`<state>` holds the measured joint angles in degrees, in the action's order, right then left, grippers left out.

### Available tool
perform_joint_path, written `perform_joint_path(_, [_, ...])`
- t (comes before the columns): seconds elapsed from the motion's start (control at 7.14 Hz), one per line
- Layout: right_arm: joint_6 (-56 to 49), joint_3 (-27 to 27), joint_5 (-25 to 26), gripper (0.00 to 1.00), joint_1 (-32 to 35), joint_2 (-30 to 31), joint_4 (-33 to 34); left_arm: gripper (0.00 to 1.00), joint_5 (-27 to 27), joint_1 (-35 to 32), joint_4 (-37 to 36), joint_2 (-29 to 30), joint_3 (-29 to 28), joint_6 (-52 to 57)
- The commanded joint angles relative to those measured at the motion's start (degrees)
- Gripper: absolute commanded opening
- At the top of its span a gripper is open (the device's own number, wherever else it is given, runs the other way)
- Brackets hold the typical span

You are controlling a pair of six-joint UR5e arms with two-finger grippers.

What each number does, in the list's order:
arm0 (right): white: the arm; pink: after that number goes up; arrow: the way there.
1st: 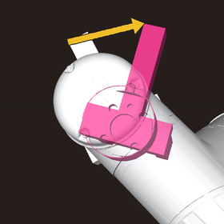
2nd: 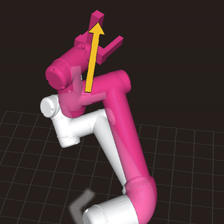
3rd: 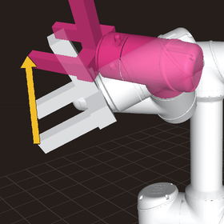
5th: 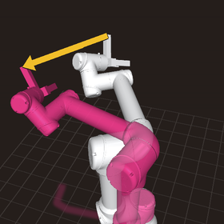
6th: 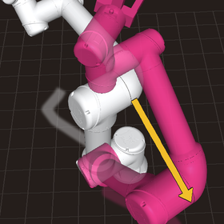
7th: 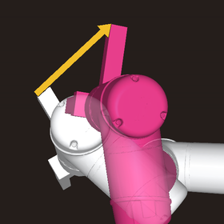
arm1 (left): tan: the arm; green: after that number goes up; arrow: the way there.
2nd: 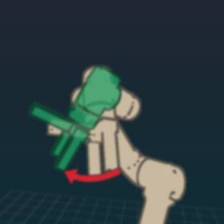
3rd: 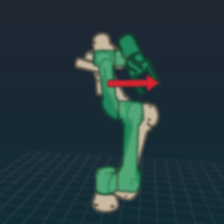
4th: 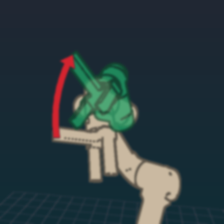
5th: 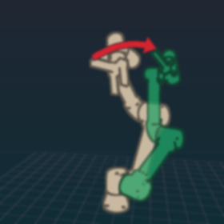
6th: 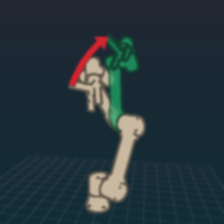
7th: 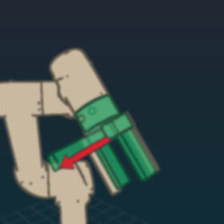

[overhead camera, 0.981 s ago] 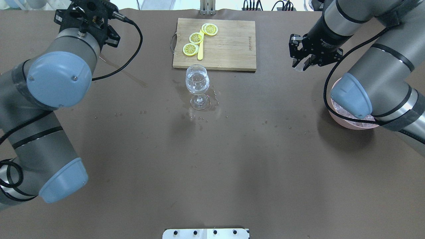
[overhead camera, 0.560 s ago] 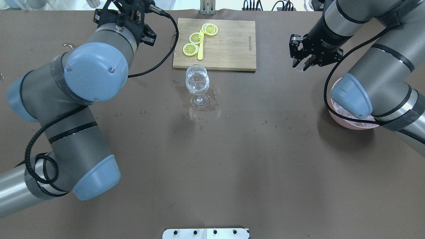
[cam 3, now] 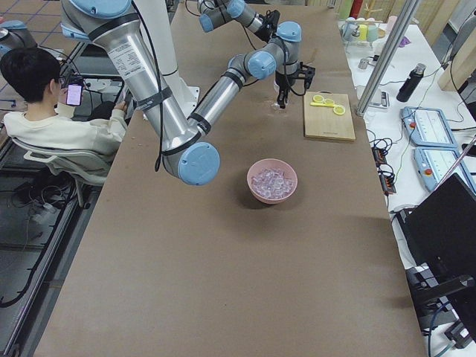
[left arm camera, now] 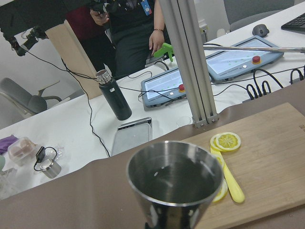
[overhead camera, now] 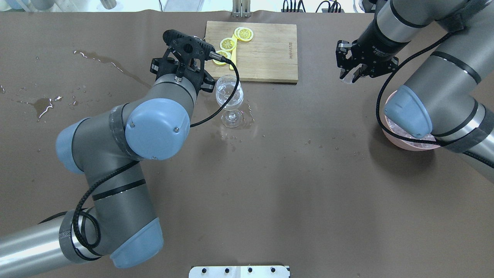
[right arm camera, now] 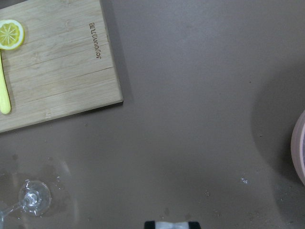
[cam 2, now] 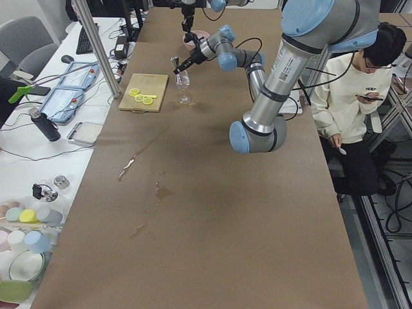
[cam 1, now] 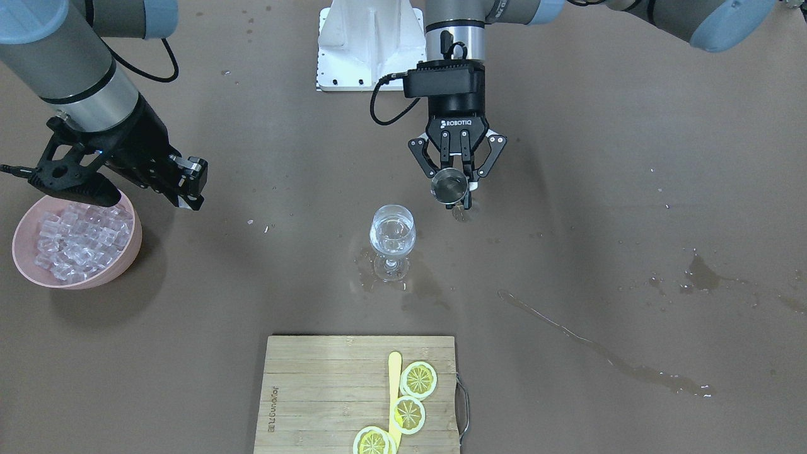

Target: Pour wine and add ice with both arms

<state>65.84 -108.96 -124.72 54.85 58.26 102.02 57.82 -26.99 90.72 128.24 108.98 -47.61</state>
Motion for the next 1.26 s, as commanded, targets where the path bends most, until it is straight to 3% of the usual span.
perform_joint_path(0.0, [-0.1, 0.06, 0.0, 0.0, 0.0, 0.09, -0.07, 0.0, -2.44, 1.59, -0.2, -0.01, -2.09, 0.41])
perform_joint_path(0.42, [-0.1, 0.58, 0.09, 0.0, 0.0, 0.18, 0.02, 0.0, -4.02, 1.68, -2.38, 1.04, -5.26, 4.71])
perform_joint_path(0.7, [-0.27, 0.5, 0.0, 0.0, 0.0, 0.18, 0.02, 0.0, -6.04, 1.68, -9.39, 4.37, -5.35, 5.34])
perform_joint_path(1.12, [-0.28, -0.28, -0.09, 0.0, 0.17, 0.79, 0.02, 0.0, -8.86, 1.86, -13.82, 7.27, -8.23, 5.6])
